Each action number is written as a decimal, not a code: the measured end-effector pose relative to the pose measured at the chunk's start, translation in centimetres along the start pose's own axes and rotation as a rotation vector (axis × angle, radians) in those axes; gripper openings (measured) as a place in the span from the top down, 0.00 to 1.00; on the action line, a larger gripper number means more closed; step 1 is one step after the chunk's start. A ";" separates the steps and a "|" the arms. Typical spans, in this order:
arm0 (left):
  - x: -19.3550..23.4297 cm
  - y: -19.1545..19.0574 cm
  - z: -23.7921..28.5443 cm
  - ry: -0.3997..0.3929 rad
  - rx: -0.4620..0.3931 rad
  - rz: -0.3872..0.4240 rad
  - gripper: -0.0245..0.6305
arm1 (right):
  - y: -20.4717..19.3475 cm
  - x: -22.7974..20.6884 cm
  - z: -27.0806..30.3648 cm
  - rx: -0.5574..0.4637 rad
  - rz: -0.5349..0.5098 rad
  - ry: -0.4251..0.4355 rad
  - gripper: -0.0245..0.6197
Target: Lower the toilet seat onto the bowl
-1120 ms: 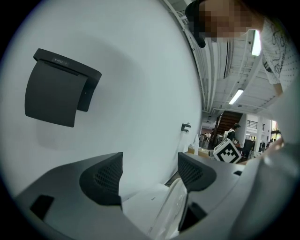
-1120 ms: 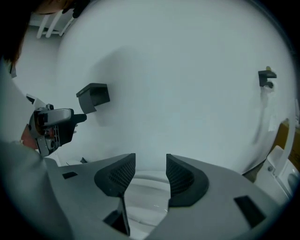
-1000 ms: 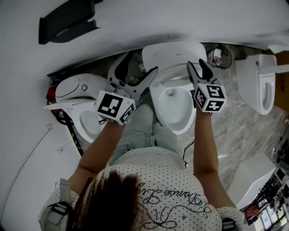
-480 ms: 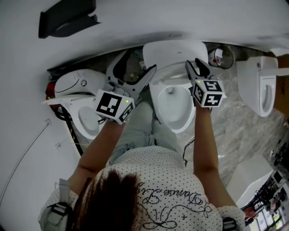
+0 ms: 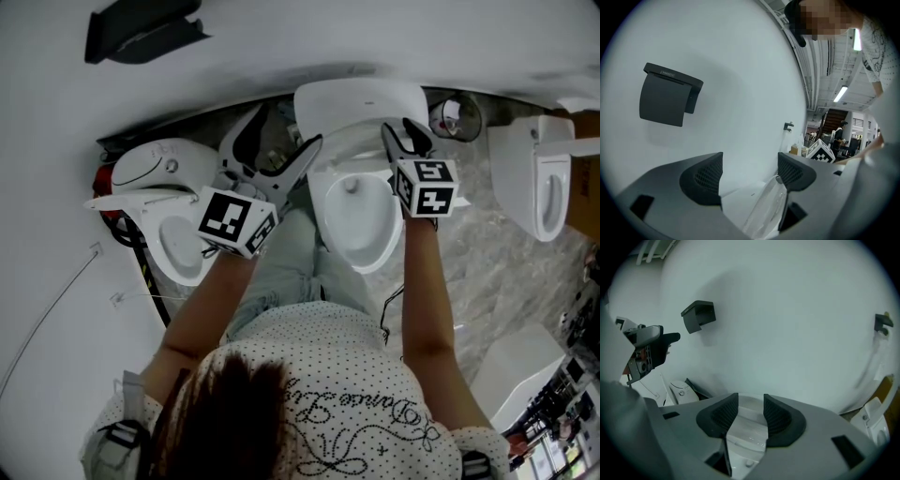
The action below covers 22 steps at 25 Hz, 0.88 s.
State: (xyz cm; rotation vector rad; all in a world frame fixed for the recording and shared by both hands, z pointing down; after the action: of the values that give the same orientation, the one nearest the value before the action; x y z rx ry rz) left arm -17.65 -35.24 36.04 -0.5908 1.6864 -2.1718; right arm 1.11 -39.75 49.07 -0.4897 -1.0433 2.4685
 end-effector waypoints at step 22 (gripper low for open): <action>-9.1 0.0 -6.6 -0.015 -0.051 0.026 0.43 | -7.0 4.4 -9.4 -0.012 -0.088 0.038 0.79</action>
State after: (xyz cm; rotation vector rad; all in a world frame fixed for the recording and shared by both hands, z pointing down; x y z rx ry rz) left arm -13.24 -25.23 33.49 -0.5932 1.7369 -2.1070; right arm 3.43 -27.57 47.40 -0.4816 -1.0424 2.3690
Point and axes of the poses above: the fingertips, and each gripper's own axes: z forward along the fingers, x to its left, y out of its top, the point moved 2 cm from there along -z, backward along the fingers, and after that the axes turned 4 degrees about z, right-handed, at the moved point
